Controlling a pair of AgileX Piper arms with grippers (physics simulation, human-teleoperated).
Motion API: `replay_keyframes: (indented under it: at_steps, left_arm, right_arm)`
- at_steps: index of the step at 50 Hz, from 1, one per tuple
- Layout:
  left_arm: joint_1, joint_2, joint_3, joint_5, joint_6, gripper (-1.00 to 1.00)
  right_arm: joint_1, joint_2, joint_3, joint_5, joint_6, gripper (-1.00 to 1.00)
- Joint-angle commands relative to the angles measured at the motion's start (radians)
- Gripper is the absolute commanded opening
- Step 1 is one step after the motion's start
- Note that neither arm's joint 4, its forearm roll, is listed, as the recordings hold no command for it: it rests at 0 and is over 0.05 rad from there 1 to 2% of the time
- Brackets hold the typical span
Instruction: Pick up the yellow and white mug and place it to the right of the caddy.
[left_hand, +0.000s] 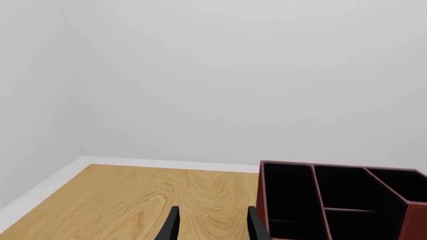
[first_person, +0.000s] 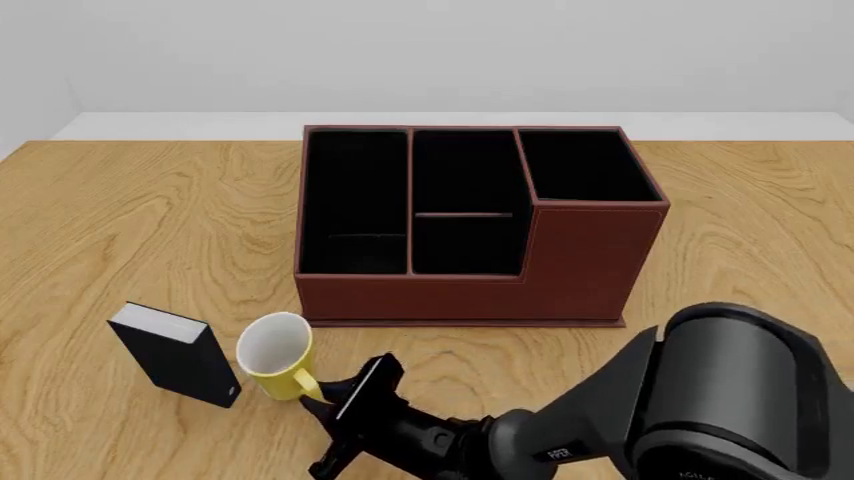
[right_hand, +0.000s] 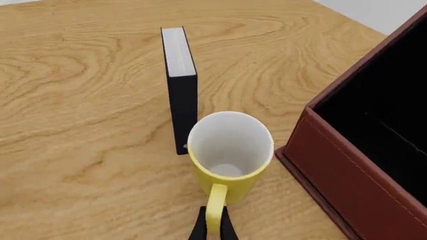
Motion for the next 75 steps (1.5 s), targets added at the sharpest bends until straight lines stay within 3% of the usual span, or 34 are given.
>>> replay_keyframes:
  at_steps: [1, 25, 51, 61, 69, 75]
  left_arm:
    - [0.000, 0.000, -0.002, 0.000, -0.001, 1.00]
    - [-0.004, 0.000, 0.004, -0.006, -0.003, 1.00]
    - [-0.020, 0.000, 0.011, -0.012, 0.011, 1.00]
    - [-0.017, 0.000, 0.017, -0.019, 0.016, 1.00]
    - [-0.011, 0.000, 0.013, -0.017, 0.015, 1.00]
    - [-0.008, 0.000, 0.010, -0.018, 0.010, 1.00]
  right_arm:
    - [-0.005, 0.013, -0.004, 0.002, -0.001, -1.00]
    - [0.021, -0.020, 0.016, 0.002, -0.005, -1.00]
    - [-0.009, -0.141, 0.178, -0.093, -0.044, -1.00]
    - [0.008, -0.237, 0.234, -0.080, -0.047, -1.00]
    - [0.012, -0.315, 0.271, -0.052, -0.014, -1.00]
    - [0.014, -0.362, 0.293, -0.032, -0.029, -1.00]
